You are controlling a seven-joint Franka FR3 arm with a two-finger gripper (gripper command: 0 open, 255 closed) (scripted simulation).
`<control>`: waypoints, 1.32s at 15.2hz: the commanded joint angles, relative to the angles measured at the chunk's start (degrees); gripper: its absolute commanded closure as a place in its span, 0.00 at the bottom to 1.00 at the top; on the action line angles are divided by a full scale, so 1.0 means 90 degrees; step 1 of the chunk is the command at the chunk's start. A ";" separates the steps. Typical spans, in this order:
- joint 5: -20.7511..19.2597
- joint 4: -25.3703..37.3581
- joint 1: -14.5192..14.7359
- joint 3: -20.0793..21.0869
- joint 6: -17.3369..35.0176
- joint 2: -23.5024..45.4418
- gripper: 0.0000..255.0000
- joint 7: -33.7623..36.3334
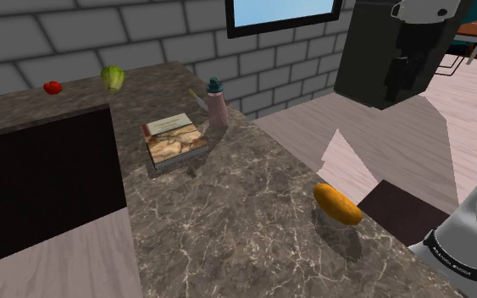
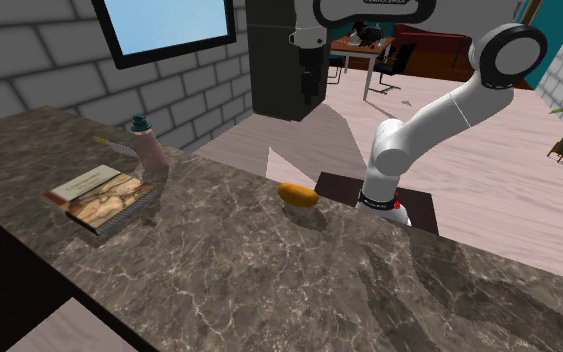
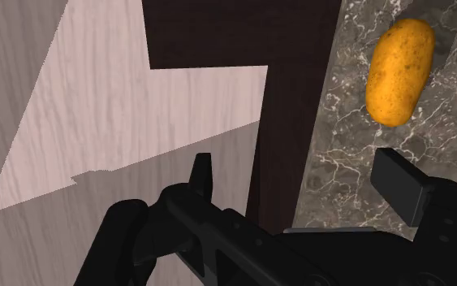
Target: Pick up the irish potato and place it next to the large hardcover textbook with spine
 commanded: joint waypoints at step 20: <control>0.1692 -0.3016 0.0783 0.2484 0.3712 0.0079 0.00 0.2869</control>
